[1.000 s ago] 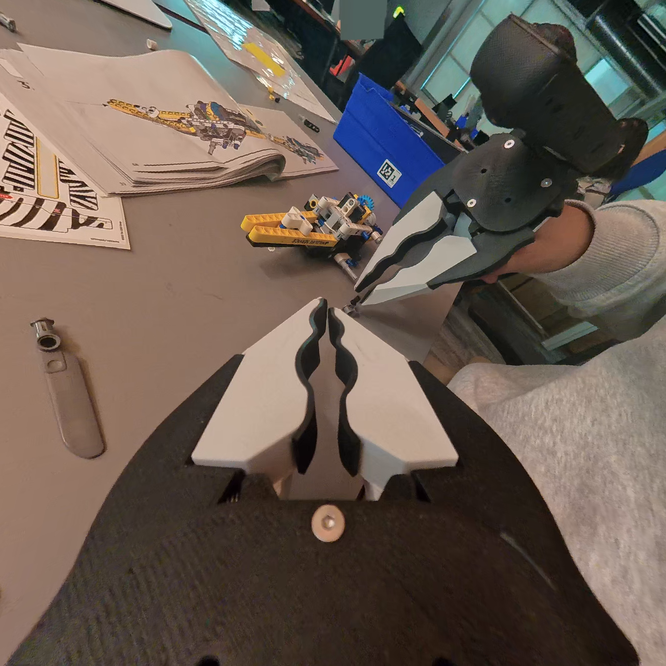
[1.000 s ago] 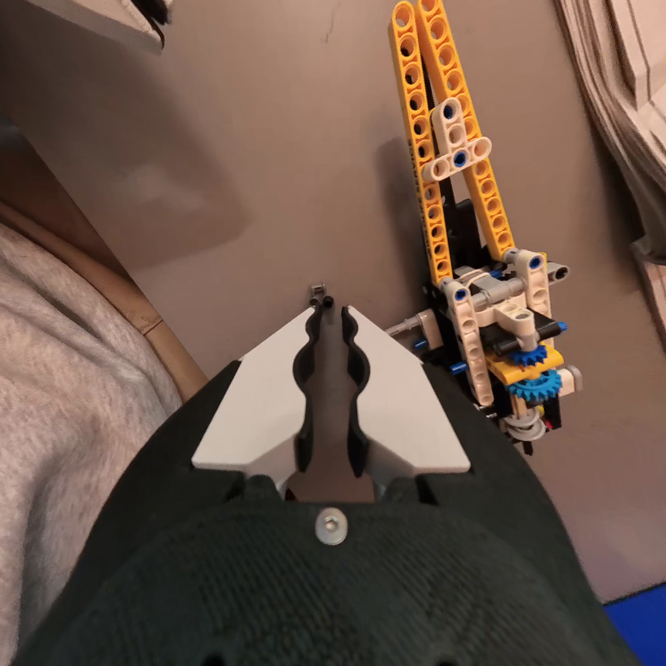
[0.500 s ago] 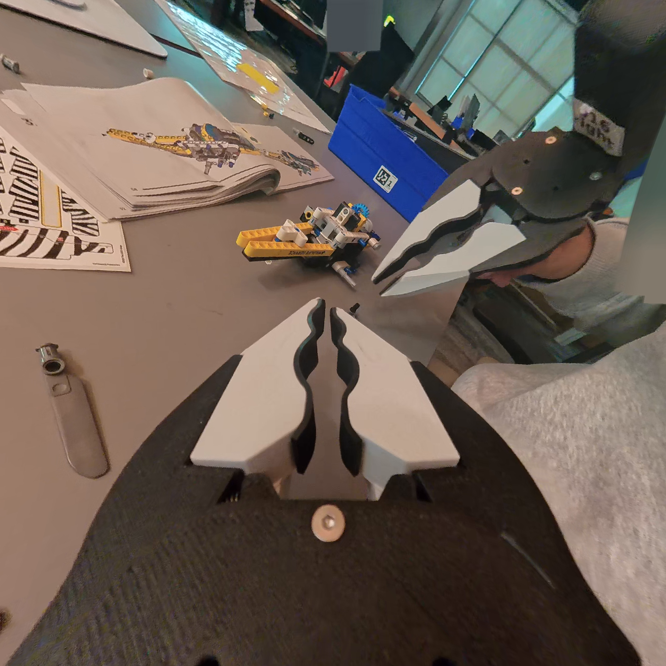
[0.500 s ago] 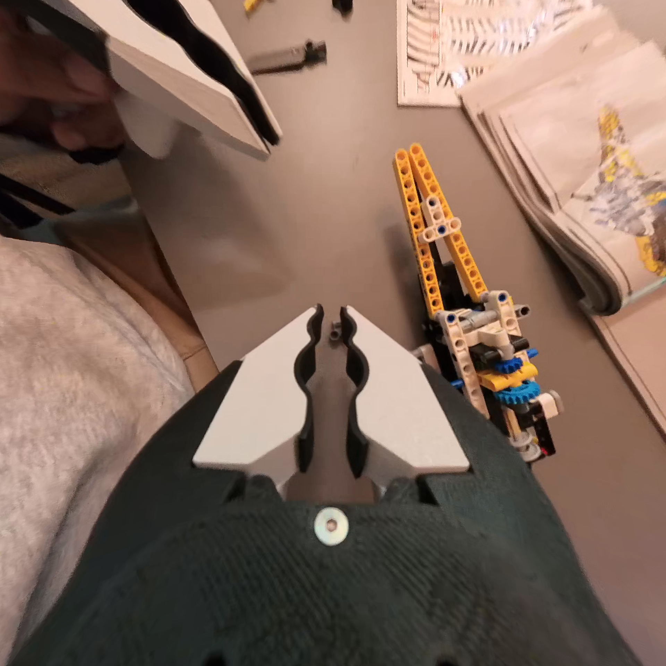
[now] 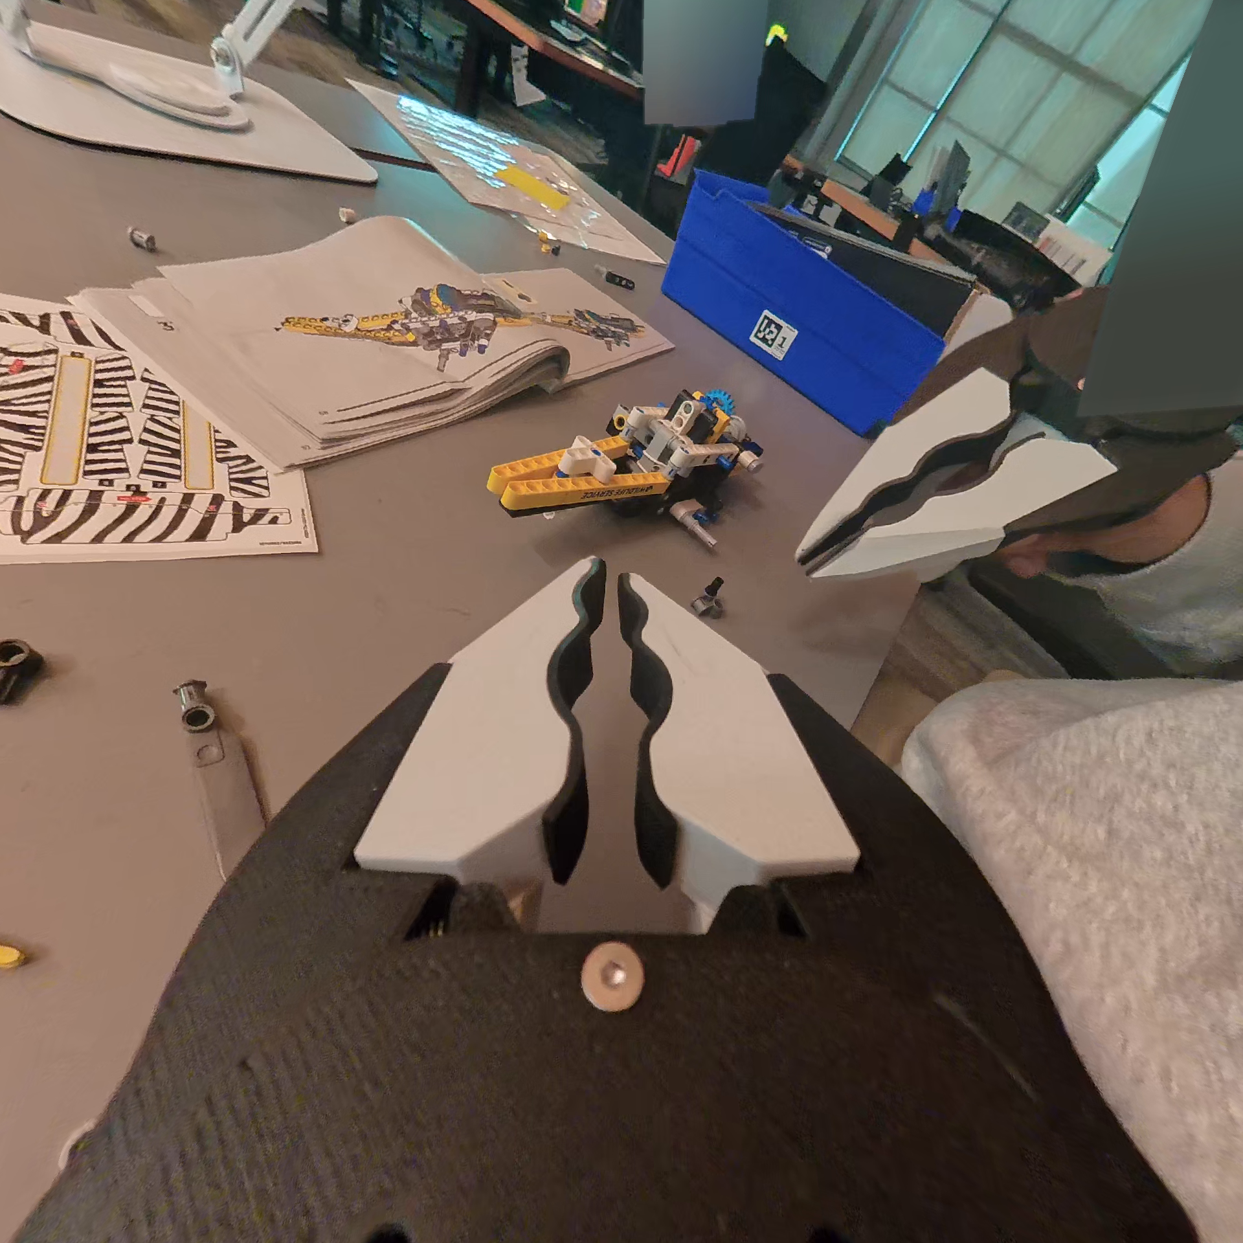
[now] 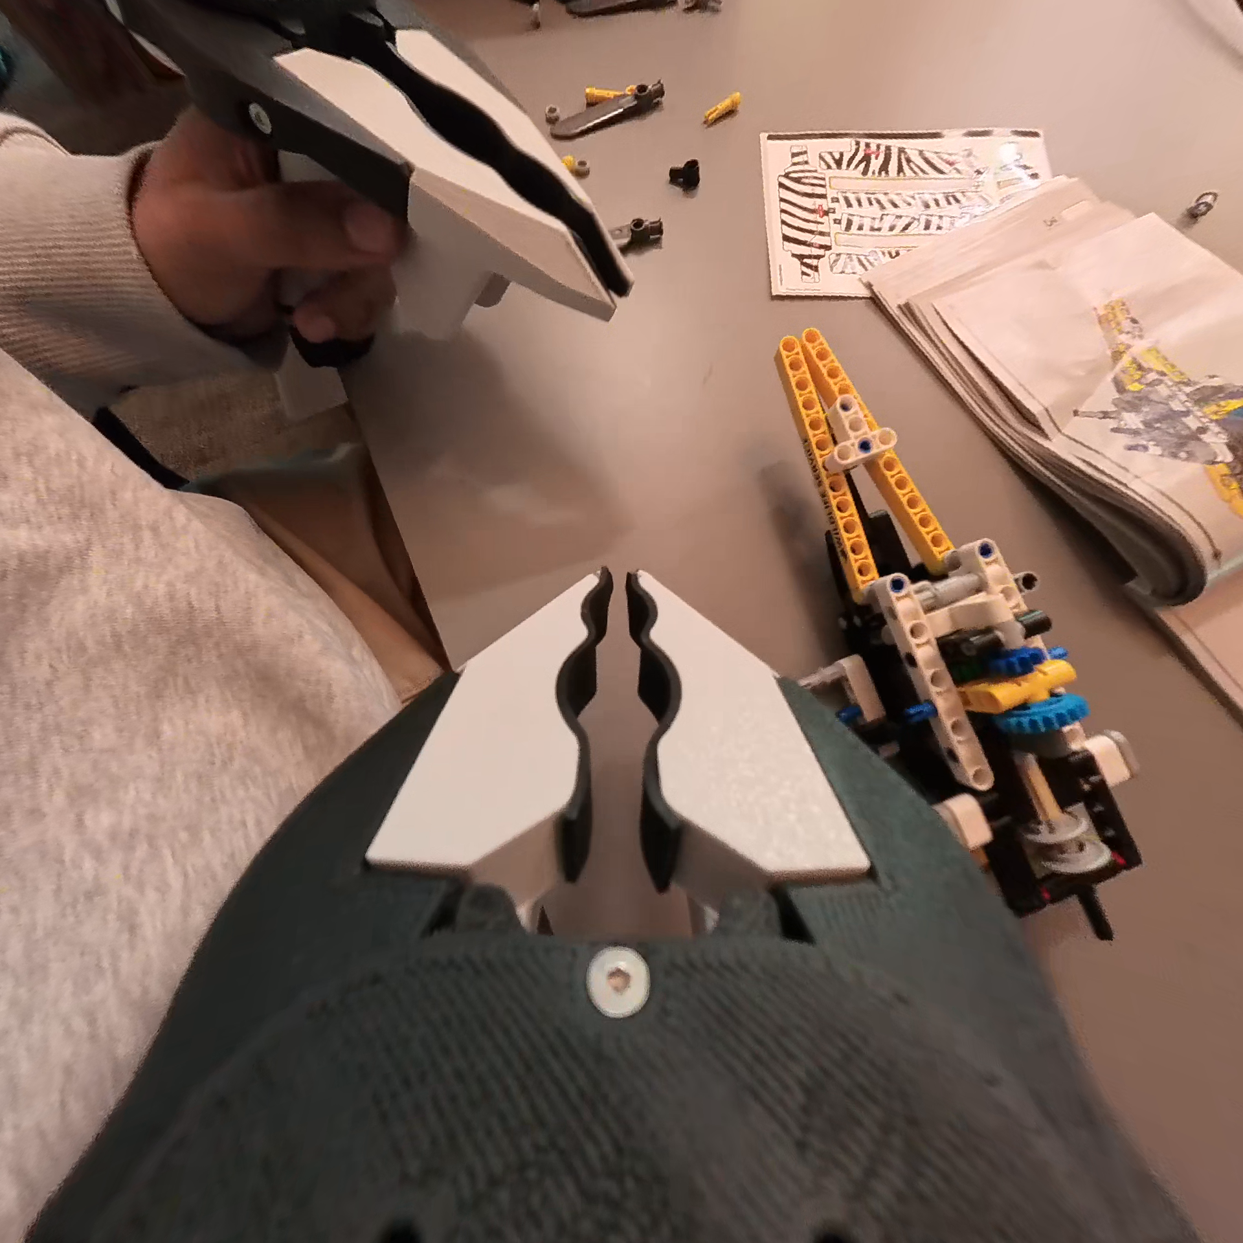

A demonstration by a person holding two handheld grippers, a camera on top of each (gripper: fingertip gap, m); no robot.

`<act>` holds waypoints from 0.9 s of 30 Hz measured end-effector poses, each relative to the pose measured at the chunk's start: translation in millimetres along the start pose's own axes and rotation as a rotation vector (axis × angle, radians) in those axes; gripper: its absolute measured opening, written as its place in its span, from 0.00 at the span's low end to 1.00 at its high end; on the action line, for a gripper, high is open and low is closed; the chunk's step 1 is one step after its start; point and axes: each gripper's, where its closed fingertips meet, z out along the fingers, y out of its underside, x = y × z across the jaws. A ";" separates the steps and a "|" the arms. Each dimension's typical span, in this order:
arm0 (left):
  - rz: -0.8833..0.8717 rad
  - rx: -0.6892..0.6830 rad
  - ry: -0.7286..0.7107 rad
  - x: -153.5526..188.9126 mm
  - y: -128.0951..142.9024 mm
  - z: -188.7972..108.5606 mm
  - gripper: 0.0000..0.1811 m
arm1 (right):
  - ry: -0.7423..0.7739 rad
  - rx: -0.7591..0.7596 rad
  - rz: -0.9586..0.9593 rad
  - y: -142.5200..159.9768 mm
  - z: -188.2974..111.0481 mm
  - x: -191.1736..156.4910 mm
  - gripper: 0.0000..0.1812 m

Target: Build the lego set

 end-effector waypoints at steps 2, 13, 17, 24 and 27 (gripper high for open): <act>-0.001 0.005 -0.005 -1.1 -1.0 0.2 0.00 | -0.003 0.020 0.017 2.0 -1.7 -1.2 0.02; -0.031 0.045 -0.028 -7.9 -6.0 -3.4 0.01 | 0.002 0.103 0.063 4.2 -9.7 -2.8 0.02; -0.007 0.035 -0.040 -6.6 -4.9 -2.3 0.01 | 0.005 0.121 0.068 4.0 -10.5 -3.6 0.03; 0.042 -0.055 -0.062 -2.0 6.5 8.3 0.09 | 0.057 0.105 0.026 10.5 -15.5 5.4 0.03; 0.107 -0.092 -0.091 0.8 11.3 12.2 0.09 | 0.067 0.114 0.024 9.8 -19.0 9.8 0.03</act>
